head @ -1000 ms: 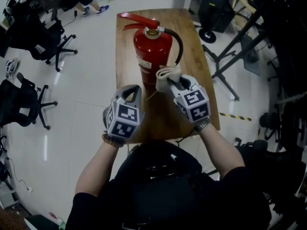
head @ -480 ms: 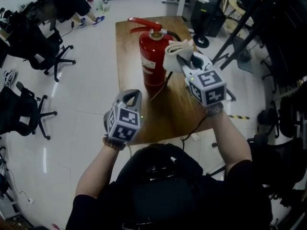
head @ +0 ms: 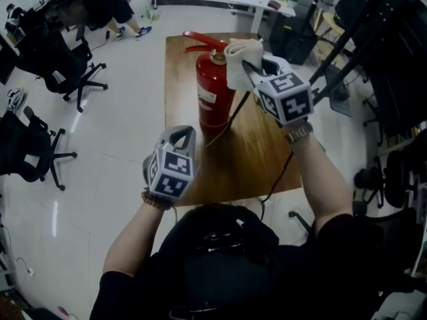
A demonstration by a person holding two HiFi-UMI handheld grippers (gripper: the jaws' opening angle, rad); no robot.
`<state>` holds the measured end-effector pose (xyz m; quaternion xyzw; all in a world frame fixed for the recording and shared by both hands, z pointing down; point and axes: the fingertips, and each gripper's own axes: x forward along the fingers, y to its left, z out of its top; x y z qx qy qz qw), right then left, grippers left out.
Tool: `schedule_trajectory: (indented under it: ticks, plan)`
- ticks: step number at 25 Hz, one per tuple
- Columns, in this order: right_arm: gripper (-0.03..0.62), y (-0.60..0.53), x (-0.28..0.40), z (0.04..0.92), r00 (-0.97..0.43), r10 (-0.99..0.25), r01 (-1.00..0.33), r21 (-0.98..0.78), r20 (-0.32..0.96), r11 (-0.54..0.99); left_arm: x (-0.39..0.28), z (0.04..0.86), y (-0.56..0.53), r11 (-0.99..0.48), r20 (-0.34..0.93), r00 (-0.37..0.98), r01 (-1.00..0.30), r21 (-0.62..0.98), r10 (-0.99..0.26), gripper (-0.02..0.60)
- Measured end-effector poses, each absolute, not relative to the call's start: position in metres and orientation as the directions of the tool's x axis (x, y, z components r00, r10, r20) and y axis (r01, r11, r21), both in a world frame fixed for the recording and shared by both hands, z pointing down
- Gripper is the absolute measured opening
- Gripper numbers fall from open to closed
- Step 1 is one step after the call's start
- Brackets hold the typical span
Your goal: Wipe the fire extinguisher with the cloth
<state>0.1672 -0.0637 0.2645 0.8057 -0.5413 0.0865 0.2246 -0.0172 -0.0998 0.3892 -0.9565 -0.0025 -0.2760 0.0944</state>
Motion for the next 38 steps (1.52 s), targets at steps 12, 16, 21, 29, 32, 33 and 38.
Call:
schedule_trajectory:
  ticks: [12,16,21,29,32,33,38]
  plan:
    - [0.118,-0.053,0.176,0.288,0.242,-0.896,-0.960,0.226,0.372,-0.166,0.026,0.397,-0.073,-0.986,0.549,0.826,-0.047,-0.162,-0.129,0.000]
    - [0.118,-0.049,0.178,0.297,0.198,-0.907,-0.972,0.194,0.373,-0.132,0.031,0.400,-0.068,-0.983,0.560,0.813,-0.074,-0.168,-0.157,0.000]
    - [0.118,-0.039,0.183,0.317,0.152,-0.904,-0.985,0.140,0.400,-0.103,0.038,0.402,-0.060,-0.980,0.573,0.800,-0.094,-0.175,-0.179,0.000]
    - [0.117,-0.030,0.191,0.372,0.075,-0.873,-0.997,0.056,0.481,-0.055,0.050,0.412,-0.046,-0.977,0.595,0.778,-0.119,-0.179,-0.204,0.000]
    - [0.117,-0.029,0.193,0.391,0.048,-0.861,-0.999,0.037,0.507,-0.034,0.055,0.414,-0.042,-0.975,0.602,0.769,-0.131,-0.180,-0.214,0.000]
    - [0.117,-0.029,0.193,0.397,0.040,-0.856,-0.999,0.031,0.516,-0.028,0.057,0.415,-0.041,-0.974,0.604,0.766,-0.135,-0.180,-0.218,0.000]
    - [0.117,-0.030,0.195,0.432,-0.009,-0.829,-1.000,-0.003,0.560,0.010,0.060,0.423,-0.038,-0.969,0.619,0.746,-0.167,-0.183,-0.245,0.000]
